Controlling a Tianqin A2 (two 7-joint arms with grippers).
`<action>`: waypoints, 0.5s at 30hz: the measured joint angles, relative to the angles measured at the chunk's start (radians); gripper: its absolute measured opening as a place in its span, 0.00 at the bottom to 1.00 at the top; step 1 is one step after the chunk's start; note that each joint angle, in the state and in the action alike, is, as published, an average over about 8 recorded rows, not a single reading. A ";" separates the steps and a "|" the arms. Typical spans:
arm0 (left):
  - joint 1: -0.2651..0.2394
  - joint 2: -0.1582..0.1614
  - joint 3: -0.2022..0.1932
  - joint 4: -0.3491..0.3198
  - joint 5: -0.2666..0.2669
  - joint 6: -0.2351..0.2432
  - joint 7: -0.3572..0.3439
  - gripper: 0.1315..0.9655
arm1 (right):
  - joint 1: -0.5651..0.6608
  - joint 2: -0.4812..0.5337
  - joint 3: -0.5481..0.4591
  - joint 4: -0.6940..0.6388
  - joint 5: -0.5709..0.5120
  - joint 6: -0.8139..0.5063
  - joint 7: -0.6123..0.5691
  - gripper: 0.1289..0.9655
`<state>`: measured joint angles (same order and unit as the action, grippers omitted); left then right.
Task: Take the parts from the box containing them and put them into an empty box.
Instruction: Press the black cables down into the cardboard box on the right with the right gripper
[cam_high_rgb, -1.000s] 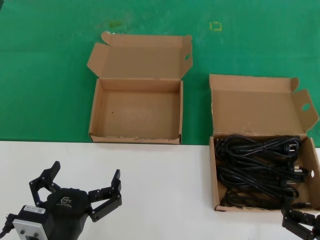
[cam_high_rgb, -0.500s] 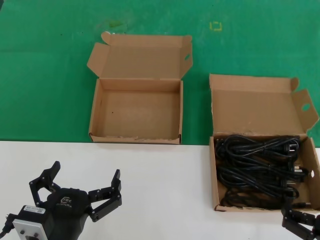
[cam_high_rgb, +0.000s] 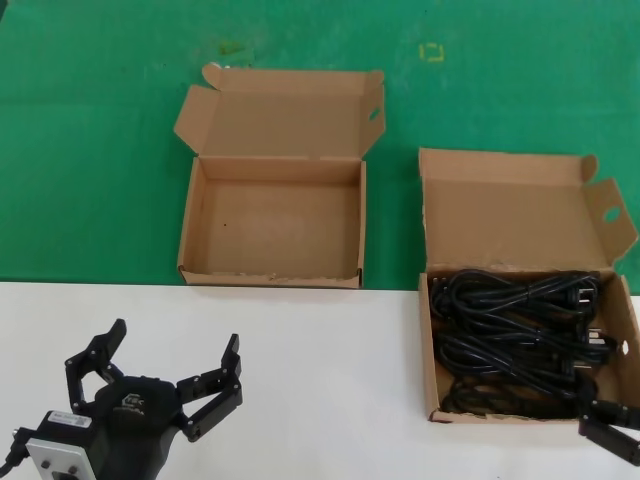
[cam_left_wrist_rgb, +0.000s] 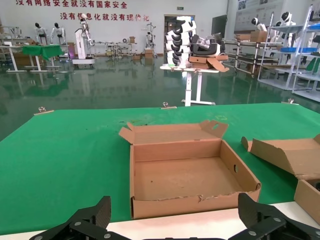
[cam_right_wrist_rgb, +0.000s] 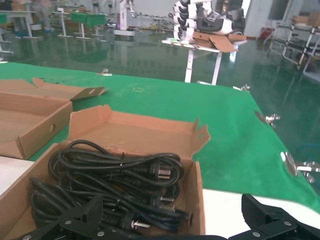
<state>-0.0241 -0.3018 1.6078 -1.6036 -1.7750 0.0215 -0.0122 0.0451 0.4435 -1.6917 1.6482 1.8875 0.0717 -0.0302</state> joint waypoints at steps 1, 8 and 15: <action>0.000 0.000 0.000 0.000 0.000 0.000 0.000 0.93 | 0.002 0.008 -0.006 0.003 0.002 0.002 -0.002 1.00; 0.000 0.000 0.000 0.000 0.000 0.000 0.000 0.83 | 0.026 0.094 -0.063 0.030 0.012 0.011 -0.035 1.00; 0.000 0.000 0.000 0.000 0.000 0.000 0.000 0.70 | 0.103 0.263 -0.191 0.063 0.059 0.024 -0.089 1.00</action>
<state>-0.0241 -0.3018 1.6078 -1.6036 -1.7749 0.0215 -0.0122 0.1479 0.7061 -1.8827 1.7115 1.9464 0.0958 -0.1190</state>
